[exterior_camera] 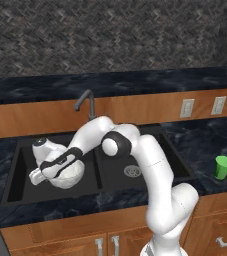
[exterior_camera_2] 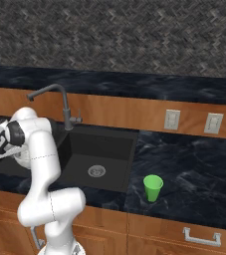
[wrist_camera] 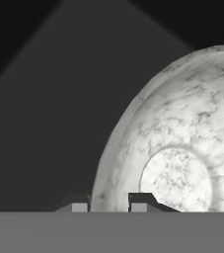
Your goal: Place the bowl in the left basin and the cup in the right basin of the sink.
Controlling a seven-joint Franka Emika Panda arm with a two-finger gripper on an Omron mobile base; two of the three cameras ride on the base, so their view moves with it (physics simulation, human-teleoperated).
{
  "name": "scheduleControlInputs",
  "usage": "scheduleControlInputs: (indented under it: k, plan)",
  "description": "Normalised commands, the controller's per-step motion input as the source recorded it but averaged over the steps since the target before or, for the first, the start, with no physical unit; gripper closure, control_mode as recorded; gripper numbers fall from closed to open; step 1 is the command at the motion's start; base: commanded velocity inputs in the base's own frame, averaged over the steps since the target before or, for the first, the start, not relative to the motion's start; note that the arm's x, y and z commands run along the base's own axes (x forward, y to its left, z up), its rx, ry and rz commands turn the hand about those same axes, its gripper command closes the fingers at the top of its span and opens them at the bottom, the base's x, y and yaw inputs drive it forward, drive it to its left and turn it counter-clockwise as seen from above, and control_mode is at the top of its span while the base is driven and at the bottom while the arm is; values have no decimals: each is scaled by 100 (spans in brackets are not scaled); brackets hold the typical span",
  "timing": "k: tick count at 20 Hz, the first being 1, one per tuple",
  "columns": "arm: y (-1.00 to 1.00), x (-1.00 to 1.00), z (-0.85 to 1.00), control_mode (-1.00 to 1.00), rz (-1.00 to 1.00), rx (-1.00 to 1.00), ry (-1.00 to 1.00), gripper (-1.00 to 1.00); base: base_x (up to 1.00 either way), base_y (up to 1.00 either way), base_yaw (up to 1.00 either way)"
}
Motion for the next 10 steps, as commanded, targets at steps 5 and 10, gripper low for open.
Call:
scheduleControlInputs:
  k: [5,10]
  plan:
    - [0,0,0,-100,-3,0,0,-100,0,0,0]
    - [0,-1,0,-100,-6,0,0,-100,0,0,0]
